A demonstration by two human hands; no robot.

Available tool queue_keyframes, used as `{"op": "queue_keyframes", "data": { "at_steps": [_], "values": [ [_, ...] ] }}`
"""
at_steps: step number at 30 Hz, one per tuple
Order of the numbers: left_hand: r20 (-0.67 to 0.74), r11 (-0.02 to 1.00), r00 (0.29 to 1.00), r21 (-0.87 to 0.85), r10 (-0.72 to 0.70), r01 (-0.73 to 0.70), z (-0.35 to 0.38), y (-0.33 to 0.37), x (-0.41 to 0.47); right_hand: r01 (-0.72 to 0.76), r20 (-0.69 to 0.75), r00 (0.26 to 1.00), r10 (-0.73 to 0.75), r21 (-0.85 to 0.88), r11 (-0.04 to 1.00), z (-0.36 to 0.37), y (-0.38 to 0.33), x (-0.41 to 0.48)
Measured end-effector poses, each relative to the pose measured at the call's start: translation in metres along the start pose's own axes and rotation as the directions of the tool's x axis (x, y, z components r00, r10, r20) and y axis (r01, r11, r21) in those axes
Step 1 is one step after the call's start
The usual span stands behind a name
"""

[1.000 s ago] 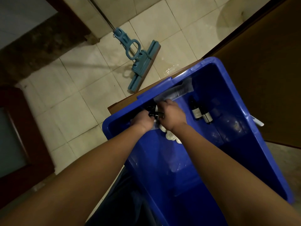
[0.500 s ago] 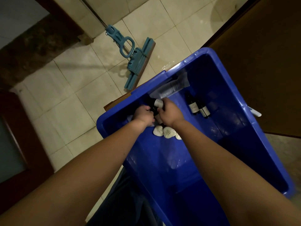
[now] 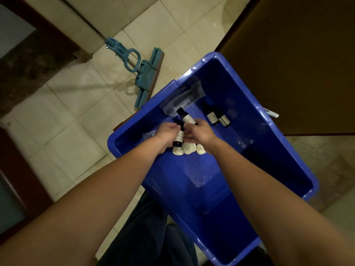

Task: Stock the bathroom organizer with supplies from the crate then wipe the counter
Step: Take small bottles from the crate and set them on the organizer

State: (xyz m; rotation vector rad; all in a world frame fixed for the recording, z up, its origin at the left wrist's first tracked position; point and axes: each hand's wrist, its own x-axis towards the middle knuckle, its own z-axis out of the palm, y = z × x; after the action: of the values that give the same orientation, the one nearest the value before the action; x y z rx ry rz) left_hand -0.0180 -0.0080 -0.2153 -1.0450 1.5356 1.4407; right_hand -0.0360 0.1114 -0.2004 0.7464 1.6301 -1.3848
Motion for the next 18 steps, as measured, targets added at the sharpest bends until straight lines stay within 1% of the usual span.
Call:
{"op": "queue_keyframes", "data": {
  "at_steps": [4,9,12,15,18],
  "values": [
    [0.004,1.0,1.0,-0.025,-0.015,0.015,0.007,0.012,-0.021,-0.019,-0.031,0.999,0.021,0.05,0.999,-0.009,-0.01,-0.028],
    [0.015,0.999,1.0,-0.053,0.003,-0.002,0.018,0.028,-0.051,-0.008,-0.056,0.998,0.012,0.059,0.998,-0.025,-0.011,-0.066],
    [0.018,0.996,0.997,-0.039,0.079,-0.078,0.025,0.036,-0.069,-0.017,-0.06,0.998,0.02,0.044,0.999,-0.036,-0.008,-0.088],
    [0.047,0.987,0.986,-0.024,0.158,-0.157,0.034,0.042,-0.087,-0.023,-0.043,0.999,0.023,-0.01,1.0,-0.049,-0.005,-0.111],
    [0.101,0.975,0.974,0.068,0.204,-0.211,0.043,0.048,-0.107,-0.016,-0.031,0.999,0.014,-0.076,0.997,-0.063,-0.005,-0.134]
  ]
}}
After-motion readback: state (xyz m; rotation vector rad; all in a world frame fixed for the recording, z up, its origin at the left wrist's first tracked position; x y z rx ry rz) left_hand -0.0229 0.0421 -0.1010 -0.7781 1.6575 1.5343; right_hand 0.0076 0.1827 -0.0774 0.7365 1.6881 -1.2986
